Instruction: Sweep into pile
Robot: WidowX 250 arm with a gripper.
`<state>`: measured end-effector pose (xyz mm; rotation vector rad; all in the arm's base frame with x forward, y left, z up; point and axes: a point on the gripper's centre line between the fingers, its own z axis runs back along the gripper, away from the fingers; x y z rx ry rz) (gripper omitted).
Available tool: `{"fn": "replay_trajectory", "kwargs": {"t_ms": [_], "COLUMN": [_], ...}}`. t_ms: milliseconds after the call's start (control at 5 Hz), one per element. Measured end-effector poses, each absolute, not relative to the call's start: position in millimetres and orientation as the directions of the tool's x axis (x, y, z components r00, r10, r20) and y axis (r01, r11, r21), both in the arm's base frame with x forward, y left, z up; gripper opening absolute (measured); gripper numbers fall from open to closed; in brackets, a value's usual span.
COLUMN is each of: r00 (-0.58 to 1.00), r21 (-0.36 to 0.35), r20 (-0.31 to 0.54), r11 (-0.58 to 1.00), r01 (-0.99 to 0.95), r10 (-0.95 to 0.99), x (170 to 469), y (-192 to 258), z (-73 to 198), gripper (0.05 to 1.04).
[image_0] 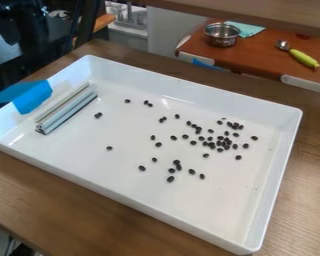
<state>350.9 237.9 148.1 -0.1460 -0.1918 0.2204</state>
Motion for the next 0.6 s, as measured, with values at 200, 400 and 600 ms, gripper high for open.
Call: {"fn": "replay_trajectory", "kwargs": {"t_ms": [200, 400, 600], "r00": [0.964, 0.968, 0.972], "r21": [-0.189, -0.203, -0.183], "r20": [0.123, 0.089, 0.093], "r11": [0.959, 0.955, 0.963], "r01": [-0.210, -0.215, -0.196], "r10": [0.235, 0.237, 0.215], "x": [348.7, 341.5, 336.8], "y": [235.3, 229.9, 224.8], "z": [127.7, 104.0, 96.9], "gripper": [0.999, 0.999, 0.999]}}
